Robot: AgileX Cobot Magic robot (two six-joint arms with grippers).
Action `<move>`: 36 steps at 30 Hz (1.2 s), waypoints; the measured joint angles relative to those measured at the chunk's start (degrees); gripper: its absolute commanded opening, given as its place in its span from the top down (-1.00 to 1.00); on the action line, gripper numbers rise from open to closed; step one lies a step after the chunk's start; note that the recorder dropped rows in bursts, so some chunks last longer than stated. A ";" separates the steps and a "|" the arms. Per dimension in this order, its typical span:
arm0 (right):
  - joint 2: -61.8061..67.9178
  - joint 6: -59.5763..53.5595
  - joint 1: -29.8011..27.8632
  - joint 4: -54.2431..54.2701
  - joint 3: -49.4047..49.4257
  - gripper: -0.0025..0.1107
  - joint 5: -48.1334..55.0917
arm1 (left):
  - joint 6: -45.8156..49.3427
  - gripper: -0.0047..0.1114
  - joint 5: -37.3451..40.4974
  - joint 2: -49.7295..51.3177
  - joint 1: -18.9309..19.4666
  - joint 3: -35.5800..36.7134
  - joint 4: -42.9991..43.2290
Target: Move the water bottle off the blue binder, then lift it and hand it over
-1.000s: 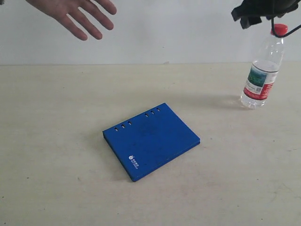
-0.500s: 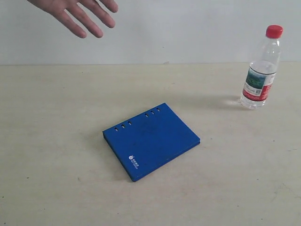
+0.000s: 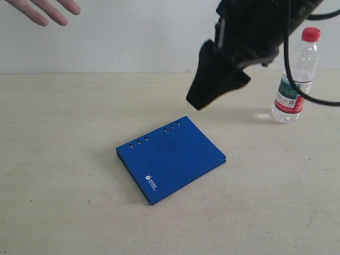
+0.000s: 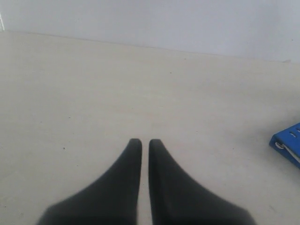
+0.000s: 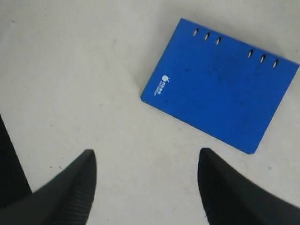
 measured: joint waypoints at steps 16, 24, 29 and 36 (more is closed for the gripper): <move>0.00 7.62 0.00 6.37 33.39 -0.04 -36.71 | -11.71 0.83 -16.71 0.00 0.00 0.00 -46.29; 2.40 7.70 0.00 9.30 34.09 -0.04 -36.63 | 7.87 0.83 -11.43 18.19 0.00 -1.64 -52.83; 3.38 1.33 0.00 9.42 34.13 -0.04 -31.36 | 38.93 0.83 -9.85 29.16 0.00 -6.59 -71.83; 3.38 2.57 0.00 9.31 34.13 -0.04 -38.61 | 86.39 0.83 14.32 52.79 -0.12 -11.21 -96.81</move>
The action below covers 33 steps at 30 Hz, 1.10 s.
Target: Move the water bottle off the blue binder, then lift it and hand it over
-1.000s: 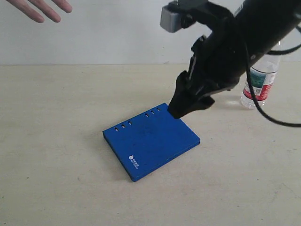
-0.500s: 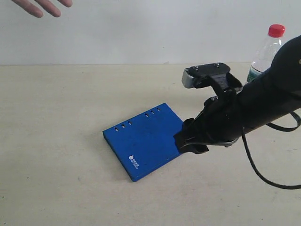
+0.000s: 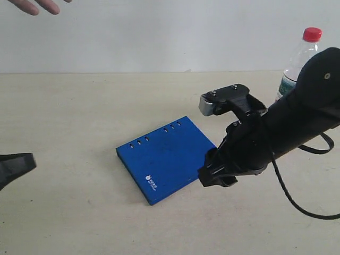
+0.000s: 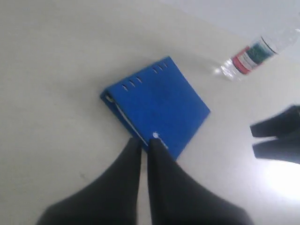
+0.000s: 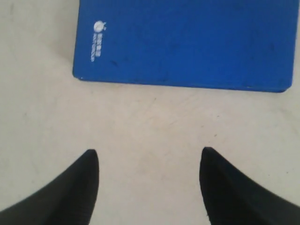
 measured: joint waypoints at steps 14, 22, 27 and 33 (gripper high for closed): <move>0.13 14.58 0.00 -1.08 0.00 -0.11 -11.17 | 10.04 0.83 12.47 43.84 -7.61 -20.54 -2.04; 6.74 23.00 0.00 -1.08 0.00 -0.33 -12.39 | 10.04 0.83 8.89 53.79 -14.55 -31.09 -2.04; 8.60 24.20 0.00 -1.08 0.00 -0.33 -12.55 | 10.04 0.72 2.25 54.80 -14.64 -36.79 -2.04; 10.17 27.88 0.00 0.61 0.00 -0.33 -12.62 | 10.36 0.01 -5.98 57.04 -14.64 -44.87 -2.04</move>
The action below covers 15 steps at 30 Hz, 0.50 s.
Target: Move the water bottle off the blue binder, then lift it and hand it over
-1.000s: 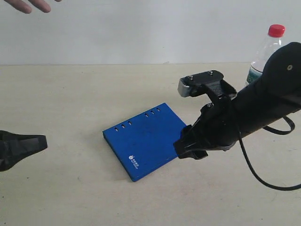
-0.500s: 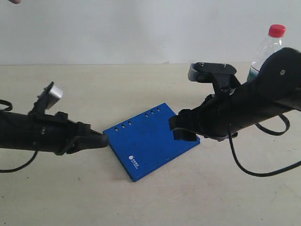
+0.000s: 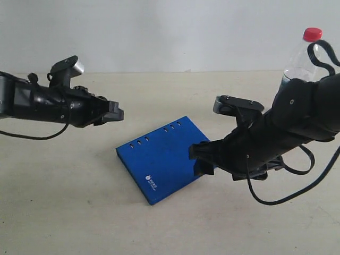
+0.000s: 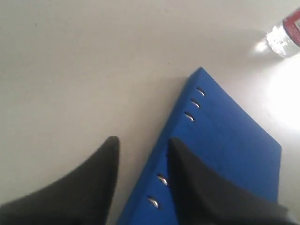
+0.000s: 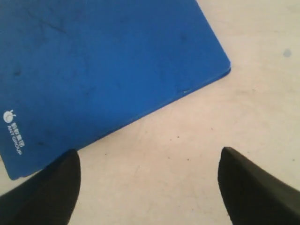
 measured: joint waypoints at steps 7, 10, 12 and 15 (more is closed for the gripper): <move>0.54 -1.31 0.00 1.52 0.00 -0.33 3.99 | -8.24 -0.15 2.76 5.90 0.00 -6.77 2.43; 0.58 -3.33 0.00 3.34 0.00 -0.33 5.71 | -14.13 -0.04 5.75 8.14 0.00 -8.61 8.17; 0.58 -5.35 0.00 5.10 0.00 -0.33 6.18 | -17.31 0.01 8.38 9.86 0.00 -10.10 12.18; 0.58 -8.13 0.00 8.37 0.00 -0.33 6.56 | -21.78 0.01 13.70 13.18 0.00 -13.40 17.92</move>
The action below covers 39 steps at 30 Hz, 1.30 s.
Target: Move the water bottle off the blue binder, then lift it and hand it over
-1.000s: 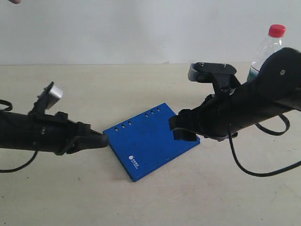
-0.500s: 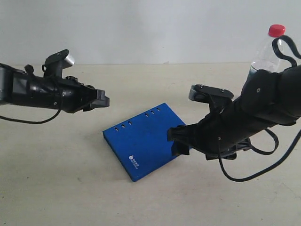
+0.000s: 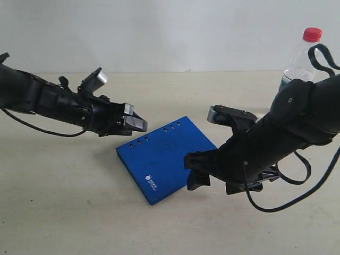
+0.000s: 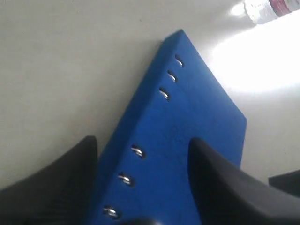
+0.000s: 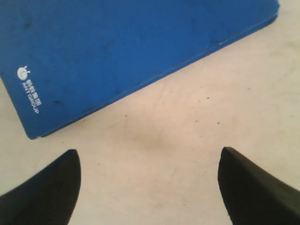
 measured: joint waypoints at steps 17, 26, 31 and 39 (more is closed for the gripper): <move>-3.50 -4.36 -1.00 1.59 0.00 -0.33 1.52 | -7.63 0.01 26.12 9.01 -2.26 -5.63 6.20; -9.14 -2.51 -14.74 -0.31 2.54 -0.33 9.18 | -8.42 0.01 17.41 7.95 -1.91 -5.63 9.72; -9.04 -8.09 -16.59 1.07 5.76 -0.33 11.23 | -9.83 0.01 16.88 7.95 -1.92 -5.78 10.71; -6.85 -15.38 -16.59 9.20 7.14 -0.33 8.20 | -10.33 0.01 16.78 7.78 -1.92 -5.98 10.97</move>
